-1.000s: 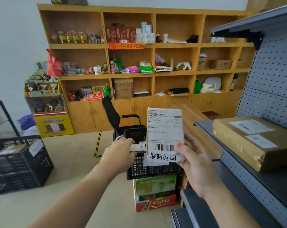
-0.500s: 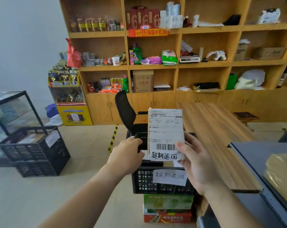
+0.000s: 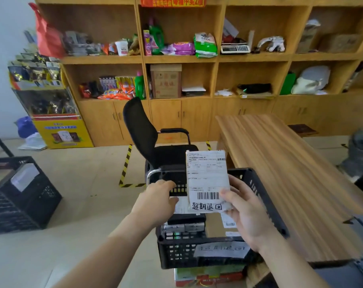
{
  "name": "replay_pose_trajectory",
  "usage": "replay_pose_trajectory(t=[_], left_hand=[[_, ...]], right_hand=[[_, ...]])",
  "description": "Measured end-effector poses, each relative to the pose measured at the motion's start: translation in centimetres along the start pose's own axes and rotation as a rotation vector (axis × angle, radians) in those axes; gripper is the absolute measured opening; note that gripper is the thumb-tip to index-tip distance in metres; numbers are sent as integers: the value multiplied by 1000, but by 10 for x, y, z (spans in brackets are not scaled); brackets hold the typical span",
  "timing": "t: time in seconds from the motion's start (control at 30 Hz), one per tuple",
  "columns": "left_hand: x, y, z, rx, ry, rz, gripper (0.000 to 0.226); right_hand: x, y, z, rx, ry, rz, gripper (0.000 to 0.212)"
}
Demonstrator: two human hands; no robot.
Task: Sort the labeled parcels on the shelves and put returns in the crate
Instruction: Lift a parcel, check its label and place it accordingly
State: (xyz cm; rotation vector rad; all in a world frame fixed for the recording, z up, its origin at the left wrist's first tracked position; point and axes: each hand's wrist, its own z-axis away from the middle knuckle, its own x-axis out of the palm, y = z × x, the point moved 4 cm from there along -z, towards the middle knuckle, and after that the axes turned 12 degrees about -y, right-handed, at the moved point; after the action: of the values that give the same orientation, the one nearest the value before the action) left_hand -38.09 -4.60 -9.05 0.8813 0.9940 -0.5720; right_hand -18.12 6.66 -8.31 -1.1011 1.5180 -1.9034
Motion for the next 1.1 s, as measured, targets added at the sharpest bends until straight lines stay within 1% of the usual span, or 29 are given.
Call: replay_pose_trajectory(t=[0.13, 0.27, 0.33, 0.47, 0.57, 0.6, 0.7, 0.8, 0.9, 1.0, 1.1], left_hand=[[13, -23, -50, 10, -75, 56, 43], [41, -37, -85, 20, -159, 227, 36], [53, -40, -95, 31, -167, 327, 33], [76, -48, -109, -85, -173, 570, 30], [100, -57, -119, -179, -210, 686, 24], [109, -59, -122, -204, -227, 716, 22], [133, -68, -131, -286, -265, 744, 23], [157, -78, -135, -401, -283, 765, 14], [177, -87, -139, -497, -299, 740, 21], [192, -90, -147, -557, -327, 707, 18], [209, -90, -155, -583, -441, 700, 24]], right_hand=[[-12, 38, -40, 114, 61, 5, 41], [-29, 86, -69, 257, 117, -25, 39], [-36, 107, -81, 326, 125, -48, 38], [-53, 141, -105, 456, 131, -73, 35], [-66, 167, -121, 556, 133, -46, 40], [-69, 175, -126, 600, 122, -15, 39], [-77, 194, -141, 725, 50, 111, 27], [-81, 209, -158, 816, -54, 283, 22], [-79, 228, -171, 923, -160, 325, 10], [-79, 252, -177, 1012, -224, 354, 11], [-80, 273, -180, 1072, -239, 400, 12]])
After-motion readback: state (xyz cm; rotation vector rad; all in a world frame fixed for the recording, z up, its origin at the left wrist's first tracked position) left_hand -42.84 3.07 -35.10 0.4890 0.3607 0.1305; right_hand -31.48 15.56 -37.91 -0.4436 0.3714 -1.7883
